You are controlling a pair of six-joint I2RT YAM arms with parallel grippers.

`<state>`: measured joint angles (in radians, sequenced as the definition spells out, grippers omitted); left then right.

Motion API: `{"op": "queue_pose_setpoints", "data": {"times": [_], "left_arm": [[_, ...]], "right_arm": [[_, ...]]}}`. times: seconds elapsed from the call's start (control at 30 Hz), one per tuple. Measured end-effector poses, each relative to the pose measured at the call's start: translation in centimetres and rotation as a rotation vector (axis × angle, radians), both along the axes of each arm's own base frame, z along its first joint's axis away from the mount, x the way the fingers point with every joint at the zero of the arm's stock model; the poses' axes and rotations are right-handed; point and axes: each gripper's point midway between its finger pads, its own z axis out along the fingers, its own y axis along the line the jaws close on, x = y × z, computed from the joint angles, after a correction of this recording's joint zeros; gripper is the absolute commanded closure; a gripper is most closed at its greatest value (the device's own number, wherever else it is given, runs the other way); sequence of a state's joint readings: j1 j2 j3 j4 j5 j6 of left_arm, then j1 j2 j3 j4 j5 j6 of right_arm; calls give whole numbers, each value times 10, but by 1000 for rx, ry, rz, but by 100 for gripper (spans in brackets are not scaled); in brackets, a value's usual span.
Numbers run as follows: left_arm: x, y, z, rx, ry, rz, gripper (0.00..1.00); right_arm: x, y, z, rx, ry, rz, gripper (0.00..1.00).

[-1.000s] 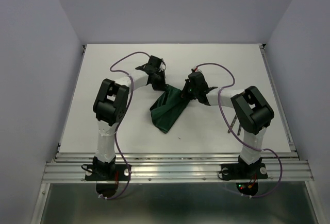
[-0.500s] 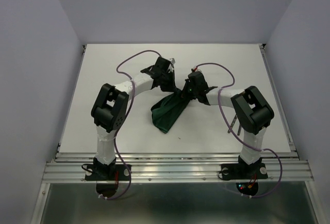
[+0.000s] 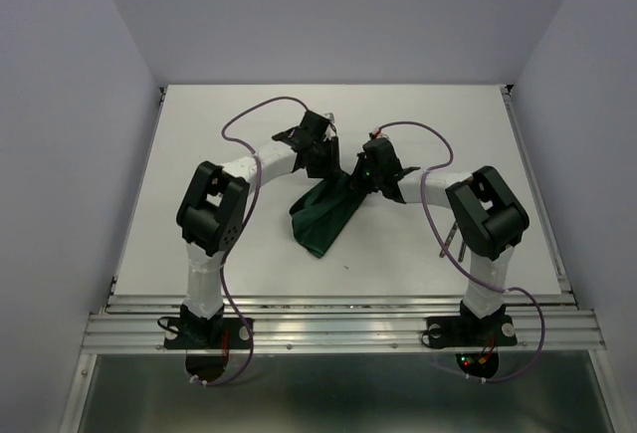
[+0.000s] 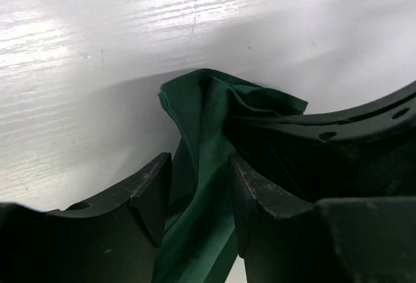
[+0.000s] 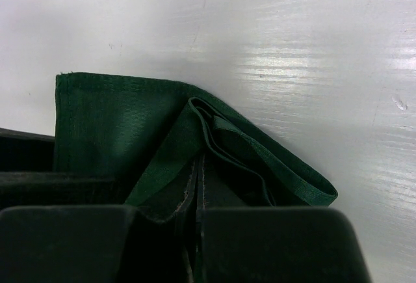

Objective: Fold the napkin into a case and place the utensils inside
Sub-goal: Fold the 2/3-rectangle-folded napkin at the center of the board.

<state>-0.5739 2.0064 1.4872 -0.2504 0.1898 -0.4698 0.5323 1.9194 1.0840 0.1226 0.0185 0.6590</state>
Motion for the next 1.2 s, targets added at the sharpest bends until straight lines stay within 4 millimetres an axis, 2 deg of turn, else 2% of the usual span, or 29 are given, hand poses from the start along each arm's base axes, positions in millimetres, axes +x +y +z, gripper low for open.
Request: {"op": "queue_pose_setpoints", "data": {"times": [0.27,0.4,0.43,0.53,0.63,0.73,0.9,1.1,1.2], "left_arm": [[29,12,-15,36,2,68,53],[37,22,-27,54,19,94,60],[38,24,-29,59,24,100,64],[41,30,-31,65,28,117,67],[41,30,-31,65,26,117,70],[41,30,-31,64,26,116,77],[41,28,-30,57,25,113,100],[42,22,-27,28,15,97,100],[35,20,-21,10,6,84,100]], "right_arm": [[0,0,0,0,0,0,99],[0,0,0,0,0,1,99],[0,0,0,0,0,0,99],[0,0,0,0,0,1,99],[0,0,0,0,0,1,99],[0,0,0,0,0,1,99],[0,0,0,0,0,1,99],[0,0,0,0,1,0,99],[0,0,0,0,1,0,99]]}}
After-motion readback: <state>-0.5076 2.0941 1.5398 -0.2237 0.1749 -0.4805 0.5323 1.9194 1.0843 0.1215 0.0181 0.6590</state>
